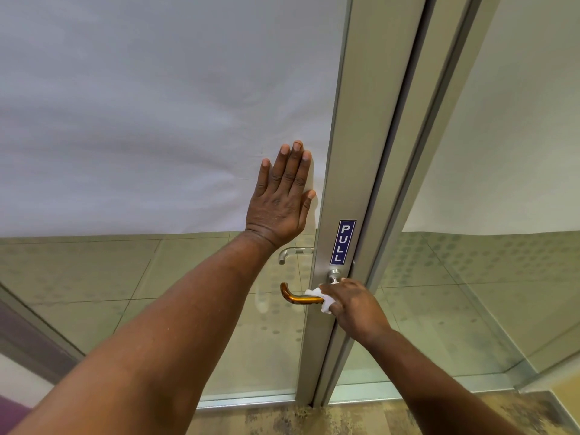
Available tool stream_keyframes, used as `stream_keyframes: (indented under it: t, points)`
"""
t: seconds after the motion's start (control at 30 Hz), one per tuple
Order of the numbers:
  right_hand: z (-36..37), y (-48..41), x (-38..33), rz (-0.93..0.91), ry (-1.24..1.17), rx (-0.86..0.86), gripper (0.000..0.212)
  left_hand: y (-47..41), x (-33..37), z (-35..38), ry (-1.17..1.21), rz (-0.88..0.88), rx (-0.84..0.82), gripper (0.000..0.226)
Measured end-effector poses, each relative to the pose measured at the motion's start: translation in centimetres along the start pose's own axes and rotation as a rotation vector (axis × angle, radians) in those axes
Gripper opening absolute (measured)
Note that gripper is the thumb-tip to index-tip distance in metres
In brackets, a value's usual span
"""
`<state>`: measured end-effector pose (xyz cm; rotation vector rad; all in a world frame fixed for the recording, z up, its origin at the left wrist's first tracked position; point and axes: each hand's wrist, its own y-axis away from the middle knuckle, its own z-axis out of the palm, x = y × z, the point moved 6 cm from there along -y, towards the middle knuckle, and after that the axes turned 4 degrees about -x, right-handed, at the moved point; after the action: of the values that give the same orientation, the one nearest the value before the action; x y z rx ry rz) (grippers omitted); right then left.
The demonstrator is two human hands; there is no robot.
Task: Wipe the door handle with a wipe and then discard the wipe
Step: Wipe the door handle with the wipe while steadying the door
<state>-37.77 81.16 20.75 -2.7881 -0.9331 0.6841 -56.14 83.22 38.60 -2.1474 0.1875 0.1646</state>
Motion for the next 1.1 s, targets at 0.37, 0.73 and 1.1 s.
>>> stream_keyframes:
  t: [0.37, 0.73, 1.1]
  points:
    - [1.9, -1.2, -1.5, 0.124, -0.09, -0.073, 0.053, 0.0, -0.1, 0.3, -0.003, -0.001, -0.014, 0.068]
    - [3.0, -2.2, -3.1, 0.145, -0.113, -0.105, 0.064, 0.1, 0.0, 0.2, -0.009, 0.004, 0.002, 0.068]
    - [4.1, -3.8, -6.1, 0.168, -0.044, -0.052, 0.072, 0.0, 0.0, 0.3, -0.005, 0.006, 0.009, 0.067]
